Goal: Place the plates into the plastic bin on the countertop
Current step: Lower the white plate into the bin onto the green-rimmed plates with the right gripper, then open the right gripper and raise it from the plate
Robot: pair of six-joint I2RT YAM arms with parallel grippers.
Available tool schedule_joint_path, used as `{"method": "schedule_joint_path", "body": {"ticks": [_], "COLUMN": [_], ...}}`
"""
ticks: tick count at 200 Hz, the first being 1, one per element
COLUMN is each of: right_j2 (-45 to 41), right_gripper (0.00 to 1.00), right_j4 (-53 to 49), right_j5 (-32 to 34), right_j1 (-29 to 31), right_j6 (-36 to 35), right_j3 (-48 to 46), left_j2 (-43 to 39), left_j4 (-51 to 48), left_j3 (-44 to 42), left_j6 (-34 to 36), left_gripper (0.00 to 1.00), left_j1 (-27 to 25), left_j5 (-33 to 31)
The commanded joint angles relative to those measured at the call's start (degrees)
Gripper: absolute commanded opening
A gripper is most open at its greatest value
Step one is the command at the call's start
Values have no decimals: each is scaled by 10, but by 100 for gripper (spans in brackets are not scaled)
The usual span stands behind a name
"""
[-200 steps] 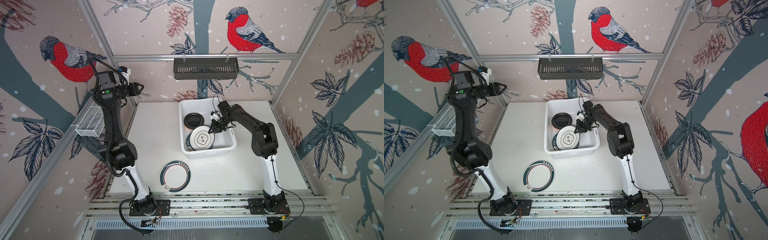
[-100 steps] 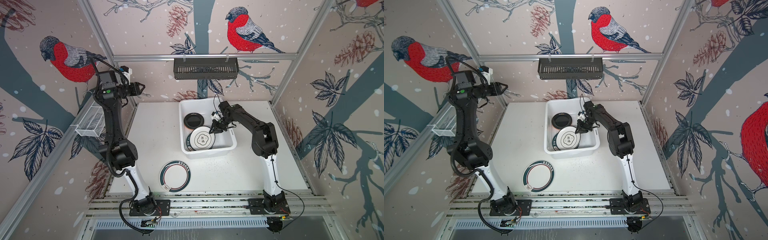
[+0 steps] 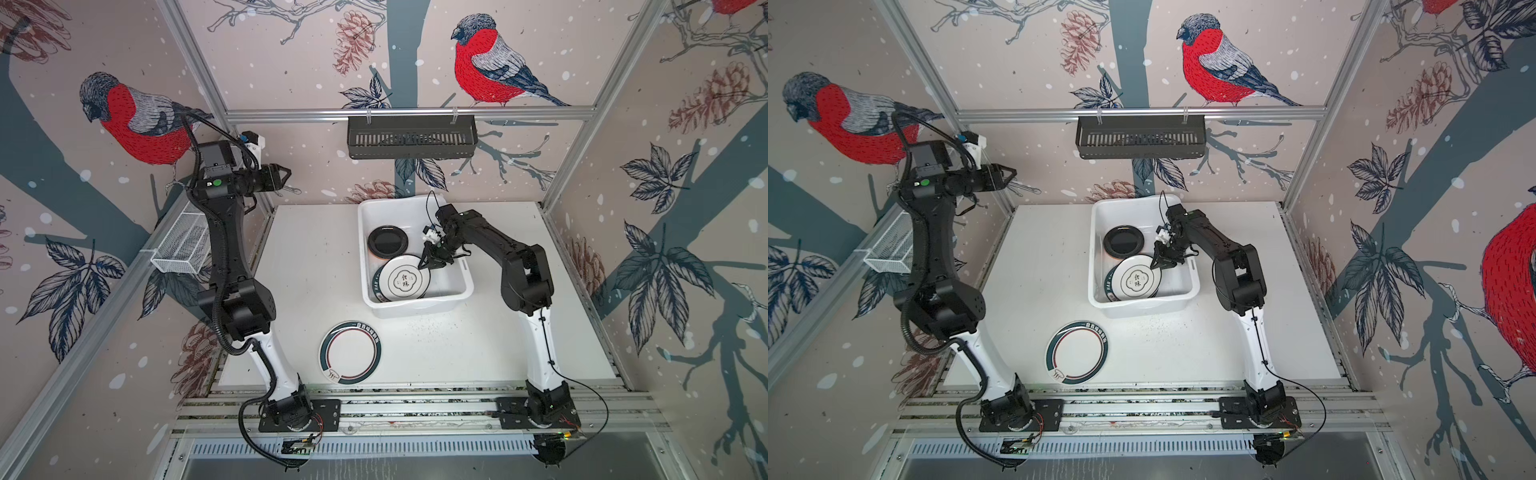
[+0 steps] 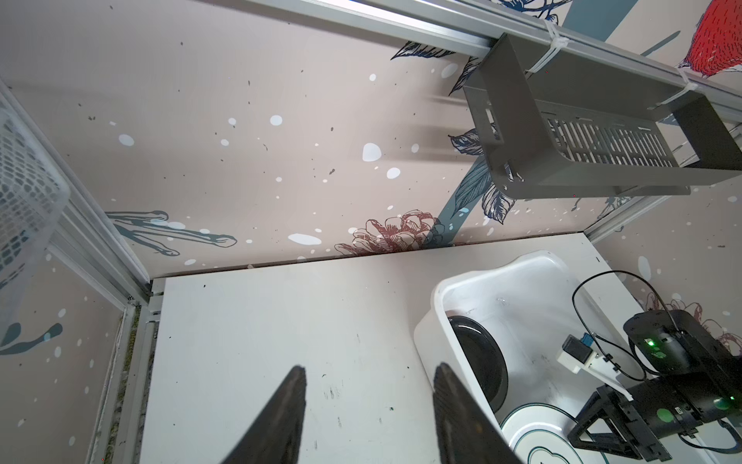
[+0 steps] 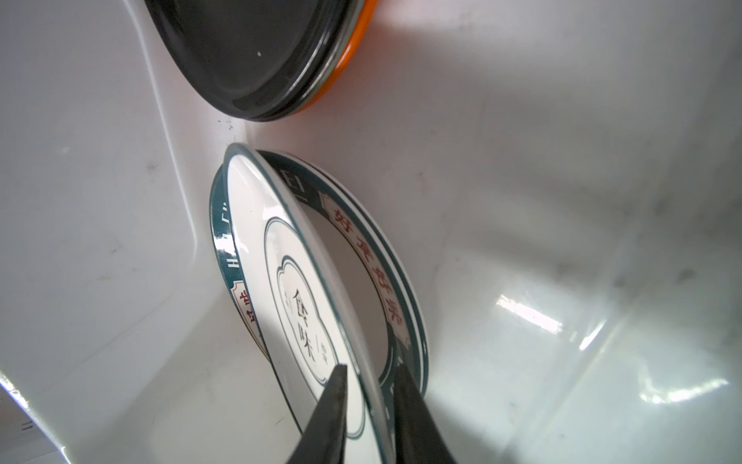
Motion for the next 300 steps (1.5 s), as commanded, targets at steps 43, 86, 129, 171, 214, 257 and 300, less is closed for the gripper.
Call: {"method": "schedule_joint_path", "body": {"ticks": [43, 86, 129, 171, 214, 257, 300], "right_j2": [19, 25, 21, 18, 12, 7, 11], "right_gripper": [24, 24, 25, 28, 30, 31, 32], "right_j4": [-15, -19, -23, -32, -37, -47, -75], "right_j5": [17, 16, 19, 28, 38, 58, 111], "right_j1": [6, 8, 9, 11, 14, 14, 11], "right_j6": [0, -1, 1, 3, 7, 11, 29], "right_j3": [19, 22, 21, 28, 33, 55, 163], "left_j2": [-2, 1, 5, 11, 14, 12, 12], "left_j4": [9, 10, 8, 5, 1, -10, -84], "left_j3": [5, 5, 6, 12, 16, 16, 19], "left_j6": [1, -1, 1, 3, 5, 18, 96], "left_gripper": [52, 52, 52, 52, 52, 57, 71], "left_j1": [-1, -2, -3, -3, -3, -3, -13], "left_j5": [17, 23, 27, 32, 36, 35, 45]}}
